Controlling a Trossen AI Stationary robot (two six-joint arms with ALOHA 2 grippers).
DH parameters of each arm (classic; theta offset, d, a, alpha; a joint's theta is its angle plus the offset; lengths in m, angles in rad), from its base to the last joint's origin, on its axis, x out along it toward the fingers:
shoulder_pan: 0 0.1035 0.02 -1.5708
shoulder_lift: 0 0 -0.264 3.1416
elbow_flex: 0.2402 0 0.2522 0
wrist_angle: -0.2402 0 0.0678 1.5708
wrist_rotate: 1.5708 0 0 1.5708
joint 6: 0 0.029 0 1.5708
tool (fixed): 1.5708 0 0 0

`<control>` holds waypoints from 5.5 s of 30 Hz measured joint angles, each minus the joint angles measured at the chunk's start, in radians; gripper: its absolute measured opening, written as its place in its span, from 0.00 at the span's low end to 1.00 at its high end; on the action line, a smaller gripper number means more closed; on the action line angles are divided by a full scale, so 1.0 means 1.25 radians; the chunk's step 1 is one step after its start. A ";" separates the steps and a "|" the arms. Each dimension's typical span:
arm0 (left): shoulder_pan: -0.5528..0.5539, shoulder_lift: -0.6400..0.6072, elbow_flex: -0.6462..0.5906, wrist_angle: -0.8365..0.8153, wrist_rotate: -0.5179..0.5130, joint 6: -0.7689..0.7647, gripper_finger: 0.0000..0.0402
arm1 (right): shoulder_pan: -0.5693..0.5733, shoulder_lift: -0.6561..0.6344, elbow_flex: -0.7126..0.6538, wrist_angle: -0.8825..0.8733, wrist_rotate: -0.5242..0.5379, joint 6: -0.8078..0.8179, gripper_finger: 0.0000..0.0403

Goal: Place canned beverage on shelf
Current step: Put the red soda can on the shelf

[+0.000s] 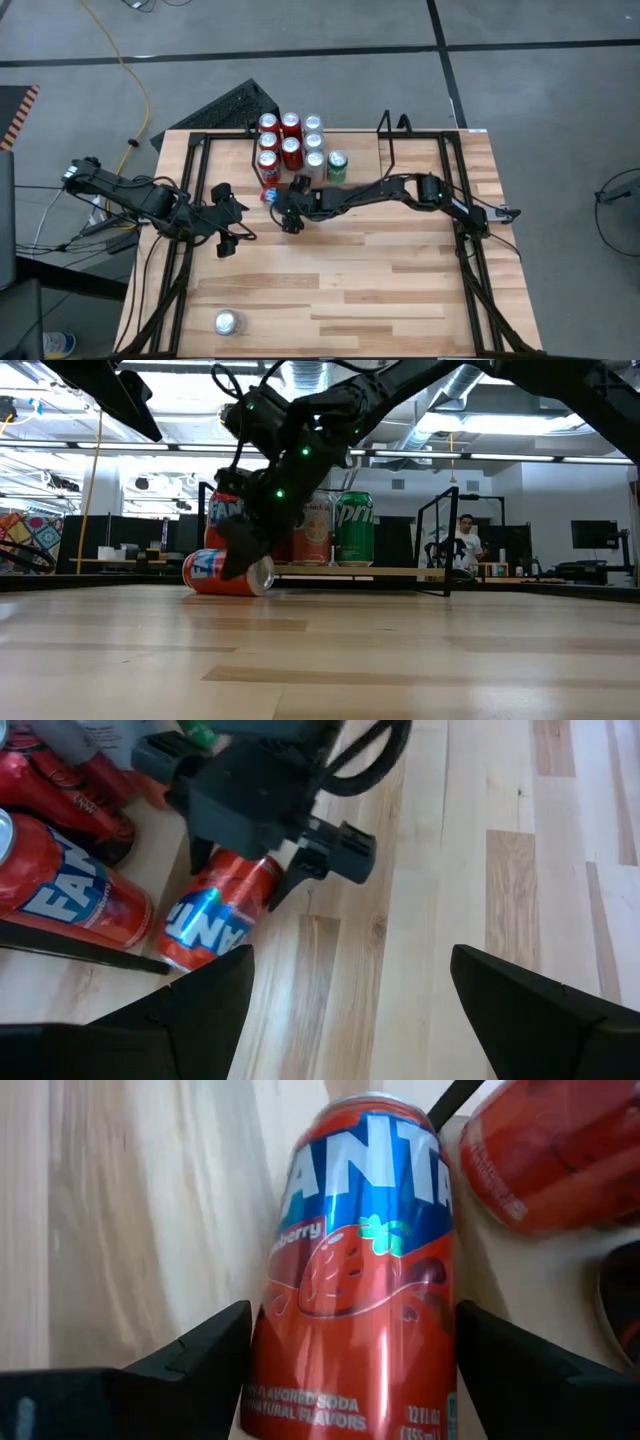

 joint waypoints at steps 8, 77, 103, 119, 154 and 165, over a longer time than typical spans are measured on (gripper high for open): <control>0.000 0.000 0.000 0.000 -0.004 0.001 0.80 | 0.022 0.007 0.001 0.002 0.026 0.009 0.70; 0.004 -0.192 -0.220 0.646 0.310 -0.098 0.85 | 0.441 -0.175 0.001 0.458 0.648 -0.476 0.59; 0.015 -0.053 -0.219 0.772 0.385 0.012 0.85 | 0.439 -0.174 0.000 0.264 0.607 -0.301 0.59; 0.045 -0.052 -0.220 0.762 0.383 0.010 0.83 | 0.430 -0.175 0.001 0.204 0.573 -0.236 0.61; 0.046 -0.051 -0.219 0.486 0.218 0.030 0.74 | 0.427 -0.173 0.001 0.078 0.461 -0.041 0.78; 0.007 -0.052 -0.210 0.401 0.296 0.128 0.74 | 0.352 -0.202 0.001 -0.044 0.154 0.070 0.78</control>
